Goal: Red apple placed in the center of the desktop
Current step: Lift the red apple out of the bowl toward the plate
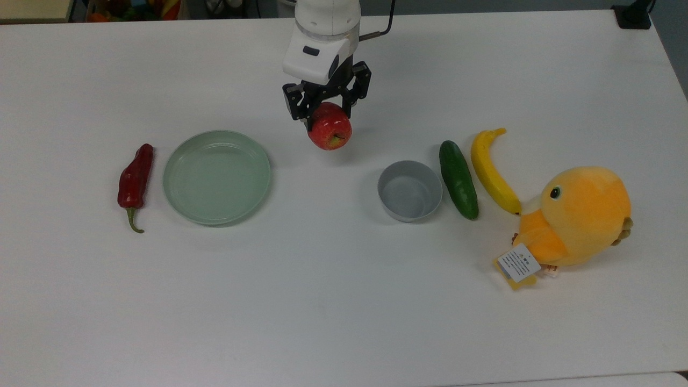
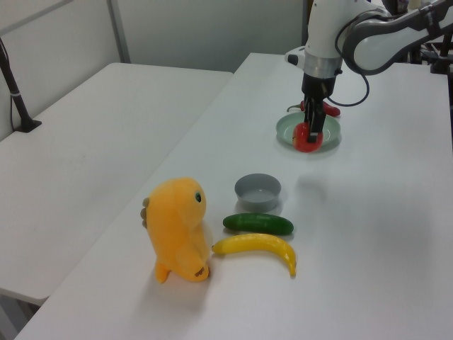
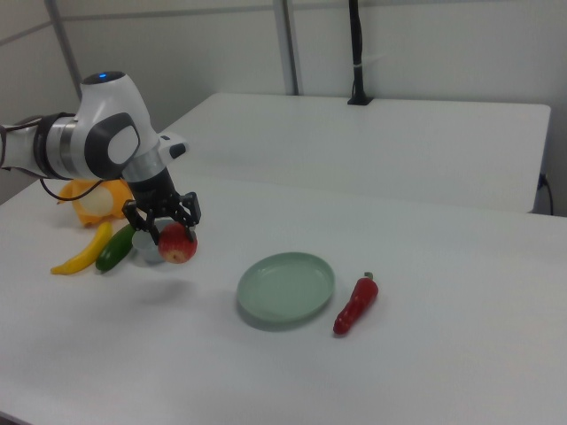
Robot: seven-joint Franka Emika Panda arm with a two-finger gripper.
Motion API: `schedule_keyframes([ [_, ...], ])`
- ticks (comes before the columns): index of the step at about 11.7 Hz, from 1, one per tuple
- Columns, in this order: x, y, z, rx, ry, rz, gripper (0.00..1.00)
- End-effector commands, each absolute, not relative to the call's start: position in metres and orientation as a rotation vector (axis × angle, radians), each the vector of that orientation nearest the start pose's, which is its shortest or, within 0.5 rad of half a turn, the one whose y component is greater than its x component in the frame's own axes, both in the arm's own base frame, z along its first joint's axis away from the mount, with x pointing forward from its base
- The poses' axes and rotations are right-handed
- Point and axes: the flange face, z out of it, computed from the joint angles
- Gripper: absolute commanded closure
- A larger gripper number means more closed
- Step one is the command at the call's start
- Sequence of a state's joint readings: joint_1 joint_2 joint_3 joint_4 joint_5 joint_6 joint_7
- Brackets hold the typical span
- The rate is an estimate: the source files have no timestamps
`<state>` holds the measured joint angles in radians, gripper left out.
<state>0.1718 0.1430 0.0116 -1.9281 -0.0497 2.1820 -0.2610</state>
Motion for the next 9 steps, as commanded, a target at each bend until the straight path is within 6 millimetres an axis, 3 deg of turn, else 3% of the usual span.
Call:
schedule_keyframes([
  [1,0.602,0.098,0.393,-3.083,-0.731,-0.165,0.58],
  [7,0.611,0.093,0.361,-3.092,-0.706,-0.141,0.57],
  [8,0.613,0.090,0.361,-3.096,-0.707,-0.157,0.55],
  [9,0.615,0.089,0.361,-3.096,-0.703,-0.184,0.45],
])
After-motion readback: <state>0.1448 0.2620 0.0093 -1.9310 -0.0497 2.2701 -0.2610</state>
